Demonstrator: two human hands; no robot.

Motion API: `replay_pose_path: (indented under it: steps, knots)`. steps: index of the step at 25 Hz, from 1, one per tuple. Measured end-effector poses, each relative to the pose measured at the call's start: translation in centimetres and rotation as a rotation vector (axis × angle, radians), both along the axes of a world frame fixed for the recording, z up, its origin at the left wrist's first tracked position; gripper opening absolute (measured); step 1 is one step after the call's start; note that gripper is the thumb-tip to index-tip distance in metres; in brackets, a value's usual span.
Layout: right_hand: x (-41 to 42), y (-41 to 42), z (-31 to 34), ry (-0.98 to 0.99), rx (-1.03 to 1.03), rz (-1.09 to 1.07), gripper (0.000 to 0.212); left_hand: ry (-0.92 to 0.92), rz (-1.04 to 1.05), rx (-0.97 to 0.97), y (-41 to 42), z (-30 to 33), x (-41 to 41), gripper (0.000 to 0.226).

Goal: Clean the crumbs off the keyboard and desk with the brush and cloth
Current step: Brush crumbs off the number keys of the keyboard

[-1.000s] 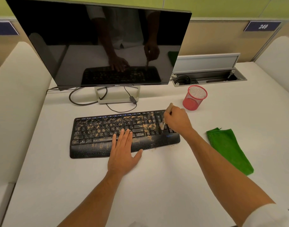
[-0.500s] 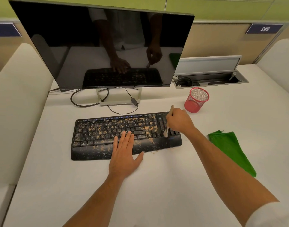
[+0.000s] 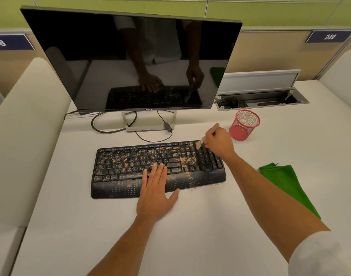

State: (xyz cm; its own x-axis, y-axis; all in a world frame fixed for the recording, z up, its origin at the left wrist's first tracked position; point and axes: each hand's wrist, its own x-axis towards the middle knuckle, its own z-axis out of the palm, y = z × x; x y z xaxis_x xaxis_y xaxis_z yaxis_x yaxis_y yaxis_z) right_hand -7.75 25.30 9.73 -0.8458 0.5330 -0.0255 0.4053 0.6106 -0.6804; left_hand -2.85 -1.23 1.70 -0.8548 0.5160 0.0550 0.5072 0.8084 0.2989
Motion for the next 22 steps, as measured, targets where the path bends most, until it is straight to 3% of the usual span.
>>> replay_pose_path:
  steps: [4,8,11,14,22]
  knots:
    - [1.9,3.5,0.0,0.002,-0.114,-0.141,0.043,0.015,-0.004,-0.011,0.0,-0.2,-0.1,0.084]
    - [3.1,4.5,0.7,0.056,0.068,-0.243,0.047,0.023,-0.004,-0.018,0.0,-0.4,-0.1,0.084]
    - [2.8,4.0,0.7,0.129,-0.059,-0.167,0.044,0.02,-0.004,-0.02,0.0,-0.3,-0.1,0.084]
    - [2.6,2.7,0.6,0.063,-0.136,-0.059,0.036,0.008,-0.004,-0.015,0.0,-0.1,-0.1,0.085]
    - [4.4,1.8,0.4,-0.002,0.174,0.029,0.058,0.006,-0.005,-0.037,0.0,-0.1,0.0,0.085]
